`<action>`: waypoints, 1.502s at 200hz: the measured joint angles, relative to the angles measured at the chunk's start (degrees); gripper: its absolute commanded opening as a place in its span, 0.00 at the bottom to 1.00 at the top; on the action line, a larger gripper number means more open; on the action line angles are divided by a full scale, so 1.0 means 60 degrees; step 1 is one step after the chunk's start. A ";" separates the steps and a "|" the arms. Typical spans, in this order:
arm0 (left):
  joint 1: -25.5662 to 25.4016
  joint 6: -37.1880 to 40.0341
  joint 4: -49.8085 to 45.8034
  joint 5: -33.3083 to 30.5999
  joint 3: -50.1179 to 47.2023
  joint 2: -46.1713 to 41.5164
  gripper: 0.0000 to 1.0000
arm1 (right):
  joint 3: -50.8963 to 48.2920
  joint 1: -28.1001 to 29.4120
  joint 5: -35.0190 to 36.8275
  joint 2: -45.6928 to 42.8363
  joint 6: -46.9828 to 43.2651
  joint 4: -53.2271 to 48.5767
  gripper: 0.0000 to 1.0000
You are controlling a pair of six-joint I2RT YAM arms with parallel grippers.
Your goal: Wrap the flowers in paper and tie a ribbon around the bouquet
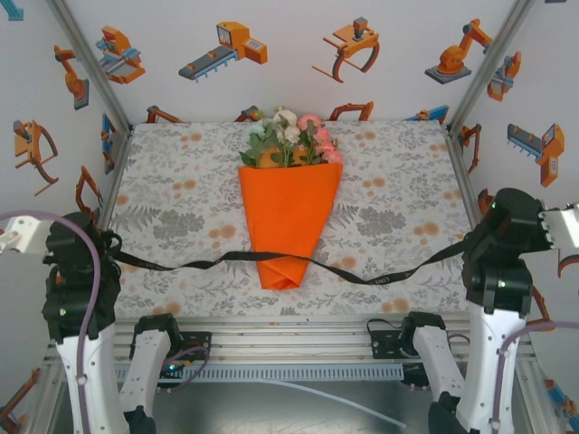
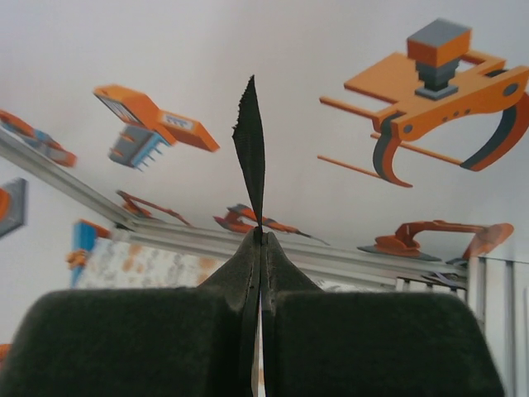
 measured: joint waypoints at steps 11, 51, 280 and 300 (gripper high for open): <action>0.0058 -0.0029 0.0040 0.0095 -0.0364 0.0175 0.00 | -0.0117 -0.0113 -0.0029 0.0342 0.0007 -0.0047 0.00; 0.0823 -0.0299 0.0845 0.1337 -0.1279 0.1137 0.00 | -0.0550 -0.1024 -0.1490 0.2025 0.0401 0.0146 0.40; 0.1195 0.0044 0.3370 0.4907 -0.2404 0.3530 0.00 | -0.2069 0.8211 -1.2746 0.8331 -1.1500 0.1770 0.00; 0.1359 -0.0153 0.3031 0.4612 -0.2404 0.3384 0.00 | -0.2193 0.8462 -1.2539 0.7781 -1.1551 0.1588 0.00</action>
